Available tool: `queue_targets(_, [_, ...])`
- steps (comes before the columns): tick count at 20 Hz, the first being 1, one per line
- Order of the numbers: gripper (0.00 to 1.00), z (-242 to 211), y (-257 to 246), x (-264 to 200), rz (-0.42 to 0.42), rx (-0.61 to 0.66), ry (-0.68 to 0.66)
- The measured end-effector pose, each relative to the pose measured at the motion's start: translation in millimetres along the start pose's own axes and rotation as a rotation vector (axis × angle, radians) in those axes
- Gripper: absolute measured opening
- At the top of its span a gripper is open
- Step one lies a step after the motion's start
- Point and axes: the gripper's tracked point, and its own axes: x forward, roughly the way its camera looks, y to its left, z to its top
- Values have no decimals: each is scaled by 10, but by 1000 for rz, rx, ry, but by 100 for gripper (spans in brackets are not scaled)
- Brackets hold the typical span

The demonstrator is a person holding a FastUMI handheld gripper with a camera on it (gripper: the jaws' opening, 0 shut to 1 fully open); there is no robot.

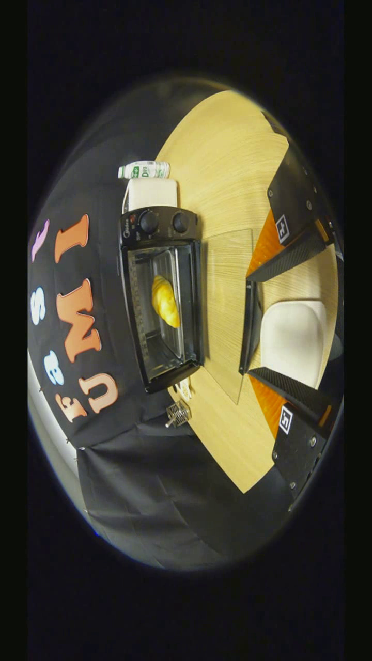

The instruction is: Open the toaster oven, put the food inside, and close the toaster oven door.

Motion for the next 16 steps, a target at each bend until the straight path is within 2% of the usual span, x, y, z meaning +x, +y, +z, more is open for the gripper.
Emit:
queue_targets(2, [98, -152, 15, -8, 21, 28, 41])
queue_targets(5, [97, -263, -74, 75, 10, 48, 82])
queue_targets(12, [97, -80, 79, 373, 69, 96, 96])
queue_targets(16, [97, -75, 299, 389, 105, 41, 123])
